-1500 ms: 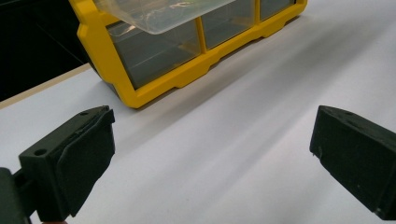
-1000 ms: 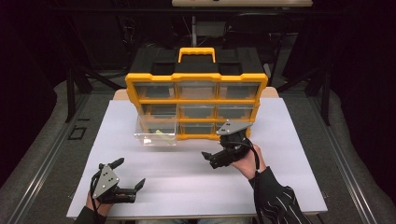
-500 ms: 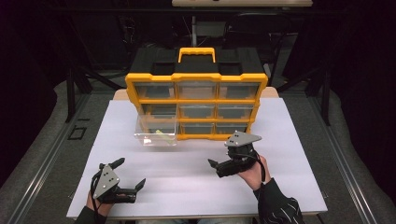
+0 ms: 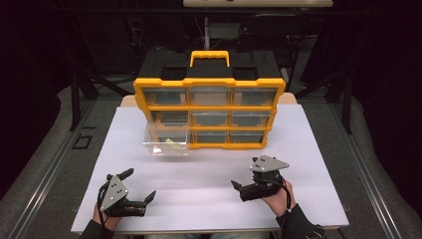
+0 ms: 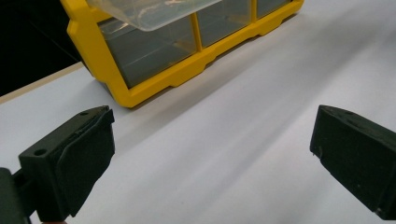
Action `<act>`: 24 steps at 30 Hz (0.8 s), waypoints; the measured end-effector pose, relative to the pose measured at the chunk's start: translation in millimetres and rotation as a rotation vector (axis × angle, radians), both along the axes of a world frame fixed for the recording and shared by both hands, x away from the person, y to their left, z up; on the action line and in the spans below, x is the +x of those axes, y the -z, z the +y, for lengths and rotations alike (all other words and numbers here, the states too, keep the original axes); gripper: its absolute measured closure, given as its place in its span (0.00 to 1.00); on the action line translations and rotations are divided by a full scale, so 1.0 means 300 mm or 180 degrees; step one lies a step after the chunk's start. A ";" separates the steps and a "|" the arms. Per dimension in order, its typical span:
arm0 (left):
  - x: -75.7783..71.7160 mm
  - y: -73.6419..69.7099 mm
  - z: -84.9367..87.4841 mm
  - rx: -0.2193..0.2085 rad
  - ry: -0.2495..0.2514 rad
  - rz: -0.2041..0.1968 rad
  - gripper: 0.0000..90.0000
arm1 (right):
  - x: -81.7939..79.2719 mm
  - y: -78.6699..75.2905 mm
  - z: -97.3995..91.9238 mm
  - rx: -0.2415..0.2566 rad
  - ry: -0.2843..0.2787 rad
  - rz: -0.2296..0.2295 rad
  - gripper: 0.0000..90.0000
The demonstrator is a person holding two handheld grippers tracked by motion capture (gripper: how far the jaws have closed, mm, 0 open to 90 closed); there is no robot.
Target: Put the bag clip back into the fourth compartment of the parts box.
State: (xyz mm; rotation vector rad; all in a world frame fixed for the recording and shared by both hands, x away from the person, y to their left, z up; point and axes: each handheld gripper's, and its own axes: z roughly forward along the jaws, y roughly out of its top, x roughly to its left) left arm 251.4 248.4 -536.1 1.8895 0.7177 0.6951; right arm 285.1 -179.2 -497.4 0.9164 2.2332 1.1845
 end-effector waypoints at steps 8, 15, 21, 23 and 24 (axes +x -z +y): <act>-0.002 -0.001 0.000 0.0008 0.0021 0.0006 0.00 | -0.046 0.053 -0.026 0.0038 0.0083 -0.0089 0.00; 0.002 0.002 -0.006 0.0032 0.0045 0.0024 0.00 | -0.072 0.091 -0.049 -0.0012 0.0098 0.0004 0.00; 0.008 0.006 -0.007 0.0091 0.0004 0.0070 0.00 | -0.097 0.103 -0.077 -0.0016 0.0134 0.0031 0.00; 0.011 0.008 -0.006 0.0092 -0.0002 0.0072 0.00 | -0.101 0.106 -0.085 -0.0022 0.0136 0.0047 0.00; 0.012 0.008 -0.006 0.0094 -0.0006 0.0077 0.00 | -0.103 0.107 -0.089 -0.0031 0.0139 0.0056 0.00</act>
